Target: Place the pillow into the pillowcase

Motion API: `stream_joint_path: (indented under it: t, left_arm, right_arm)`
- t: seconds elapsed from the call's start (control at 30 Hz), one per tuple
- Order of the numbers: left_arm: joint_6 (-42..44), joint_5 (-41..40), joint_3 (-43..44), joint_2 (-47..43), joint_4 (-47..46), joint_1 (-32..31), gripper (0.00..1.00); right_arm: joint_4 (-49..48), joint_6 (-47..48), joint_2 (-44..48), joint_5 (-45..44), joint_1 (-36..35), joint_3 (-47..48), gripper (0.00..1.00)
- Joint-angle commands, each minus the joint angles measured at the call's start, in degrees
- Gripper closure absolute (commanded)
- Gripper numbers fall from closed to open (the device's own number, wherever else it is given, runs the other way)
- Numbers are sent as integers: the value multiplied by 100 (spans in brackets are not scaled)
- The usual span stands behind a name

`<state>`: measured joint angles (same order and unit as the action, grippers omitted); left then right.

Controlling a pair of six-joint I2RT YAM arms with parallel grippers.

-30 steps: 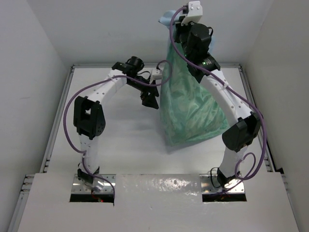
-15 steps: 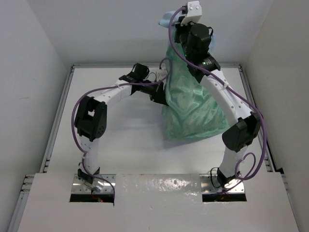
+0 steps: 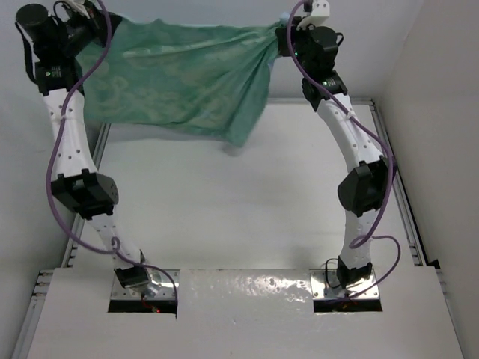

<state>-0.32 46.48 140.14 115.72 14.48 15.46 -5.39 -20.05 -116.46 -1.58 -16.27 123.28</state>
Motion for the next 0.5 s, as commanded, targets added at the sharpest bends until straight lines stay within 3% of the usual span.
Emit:
stream_joint_path:
  t: [0.0, 0.1, 0.27, 0.37, 0.4, 0.43, 0.47]
  left_arm:
    - [1714, -124, -731, -760, 45, 18, 100]
    - [3040, -199, -1373, -1200, 1044, 18, 100]
    - [4539, -693, -2130, -1886, 2259, 27, 100]
    - [6197, -692, -2429, -2281, 3883, 36, 100]
    - [7176, -928, -2604, -2474, 4888, 36, 100]
    - [7638, -1104, -2701, -2571, 5394, 44, 100]
    - [7991, -1297, -2841, -2650, 5825, 44, 100]
  right_arm:
    - [-1823, 590, 1105, 233, 617, -386, 100]
    - [-2342, 731, 1757, 1576, 608, -1984, 100]
    - [-2520, 932, 3338, 2469, 406, -4528, 100]
    - [-1822, 1187, 4463, 2733, 248, -6459, 100]
    - [-1451, 1345, 4744, 2673, 178, -6805, 97]
    - [-1091, 1294, 5347, 2463, 160, -7105, 75]
    - [-600, 1172, 5667, 2209, 159, -7760, 40]
